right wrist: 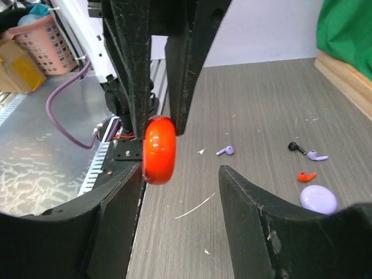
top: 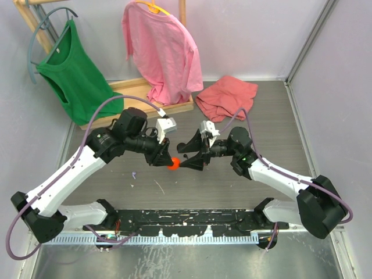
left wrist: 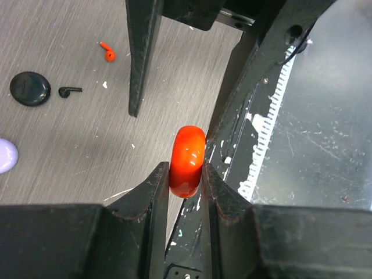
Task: Insert the wireless bluetooth earbuds into the charging case
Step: Pick up the charging case at the center of the board.
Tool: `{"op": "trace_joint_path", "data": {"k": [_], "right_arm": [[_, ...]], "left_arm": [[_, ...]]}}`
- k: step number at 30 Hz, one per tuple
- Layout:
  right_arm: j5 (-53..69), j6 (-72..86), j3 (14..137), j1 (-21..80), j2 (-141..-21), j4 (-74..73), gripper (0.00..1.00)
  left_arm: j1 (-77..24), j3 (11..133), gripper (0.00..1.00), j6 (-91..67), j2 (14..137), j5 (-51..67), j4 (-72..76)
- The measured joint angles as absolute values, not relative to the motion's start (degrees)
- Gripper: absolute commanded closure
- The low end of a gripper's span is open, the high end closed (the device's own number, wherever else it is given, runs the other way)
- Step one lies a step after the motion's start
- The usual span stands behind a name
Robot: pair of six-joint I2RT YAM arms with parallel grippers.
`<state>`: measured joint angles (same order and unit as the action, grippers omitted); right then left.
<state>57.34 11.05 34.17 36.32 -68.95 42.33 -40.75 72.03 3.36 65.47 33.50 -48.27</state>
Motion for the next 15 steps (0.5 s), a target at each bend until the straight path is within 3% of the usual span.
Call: {"op": "trace_joint_path", "data": {"k": [15], "right_arm": [[59.51,5.96,36.14,39.99,-71.42,35.42,0.58]], "left_arm": [[-44.58,75.94,0.92,9.52,69.04,30.98,-52.56]]}}
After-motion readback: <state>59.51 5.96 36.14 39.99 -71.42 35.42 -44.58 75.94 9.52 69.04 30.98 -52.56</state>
